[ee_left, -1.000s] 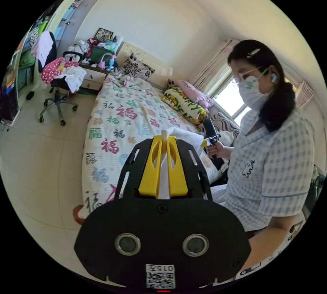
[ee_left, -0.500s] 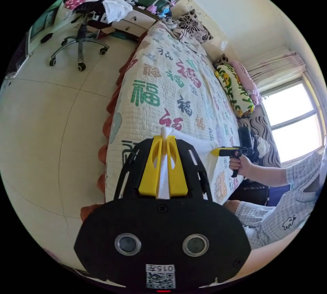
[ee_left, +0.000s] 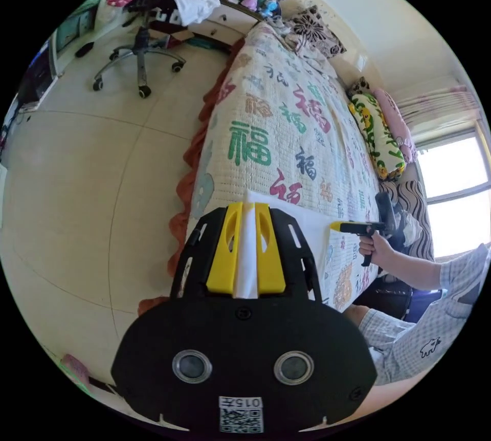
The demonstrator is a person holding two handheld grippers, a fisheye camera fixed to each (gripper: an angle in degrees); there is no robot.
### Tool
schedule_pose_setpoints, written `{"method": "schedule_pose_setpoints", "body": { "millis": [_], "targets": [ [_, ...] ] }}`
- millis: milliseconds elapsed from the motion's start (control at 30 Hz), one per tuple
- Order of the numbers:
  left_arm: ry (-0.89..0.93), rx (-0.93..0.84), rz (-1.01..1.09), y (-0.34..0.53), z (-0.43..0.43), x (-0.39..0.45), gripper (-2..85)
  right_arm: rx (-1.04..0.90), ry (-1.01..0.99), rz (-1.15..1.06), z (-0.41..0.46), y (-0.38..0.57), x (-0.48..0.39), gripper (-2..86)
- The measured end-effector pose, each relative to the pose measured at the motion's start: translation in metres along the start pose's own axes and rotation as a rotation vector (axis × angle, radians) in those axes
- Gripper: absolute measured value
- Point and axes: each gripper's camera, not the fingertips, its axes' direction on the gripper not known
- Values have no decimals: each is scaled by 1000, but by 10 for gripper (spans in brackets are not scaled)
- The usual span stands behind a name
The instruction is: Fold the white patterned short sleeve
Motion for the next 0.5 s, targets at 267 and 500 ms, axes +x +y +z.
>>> {"method": "schedule_pose_setpoints", "body": {
  "millis": [267, 500],
  "targets": [
    [-10, -107, 43, 81, -14, 78, 35, -216, -15, -367, 26, 87, -89, 30],
    [-83, -173, -119, 100, 39, 92, -2, -446, 259, -462, 87, 131, -92, -3]
  ]
}}
